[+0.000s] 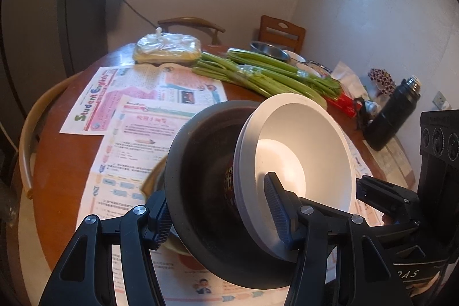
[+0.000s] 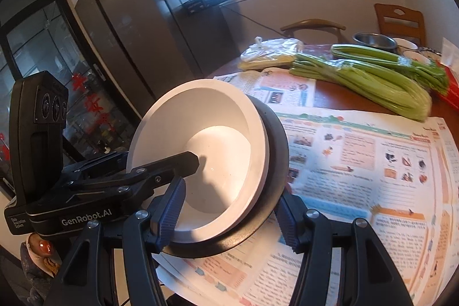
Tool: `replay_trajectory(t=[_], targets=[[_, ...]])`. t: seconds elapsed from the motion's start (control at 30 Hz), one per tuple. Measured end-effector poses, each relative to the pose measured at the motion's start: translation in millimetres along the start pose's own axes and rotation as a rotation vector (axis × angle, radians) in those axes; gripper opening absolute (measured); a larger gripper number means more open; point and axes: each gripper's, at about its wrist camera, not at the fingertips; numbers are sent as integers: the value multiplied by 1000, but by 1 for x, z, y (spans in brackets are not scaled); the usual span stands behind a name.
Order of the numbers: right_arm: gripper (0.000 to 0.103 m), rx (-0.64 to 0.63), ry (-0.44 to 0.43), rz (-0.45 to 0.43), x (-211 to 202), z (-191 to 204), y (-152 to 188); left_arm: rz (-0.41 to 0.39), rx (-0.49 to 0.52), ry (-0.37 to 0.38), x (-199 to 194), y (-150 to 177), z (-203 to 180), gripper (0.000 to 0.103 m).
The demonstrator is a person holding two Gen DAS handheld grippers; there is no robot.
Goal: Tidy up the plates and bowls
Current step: 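Lift the bowl stack with the left tool and carry it toward the steel pan, then lower the bowl stack onto the steel pan and open the left tool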
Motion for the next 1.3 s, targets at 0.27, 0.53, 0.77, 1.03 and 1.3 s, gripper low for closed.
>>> replay_trajectory(t=[0.27,0.53,0.77,1.03,1.3], targets=[[60,13,-5,57,32,-3,3,56,-41,-1,29,8,23,59],[60,39,-10,100,53,-10,10,88,-55,-4,47,15,34,59],[60,52,-21,124,67,-14,12,95,-59,-20,58,18,40,59],[60,67,-30,138,75,-20,13,87,-50,-39,67,18,41,59],[60,61,-10,141,79,-18,13,93,-38,-63,73,19,46,59]])
Point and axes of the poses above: each gripper's, at about its wrist camera, not at the fingertips, and x roughly the way its jaws point, z to its left, y to its underside, and after that the axes turned 1 degree about -y, right-handed
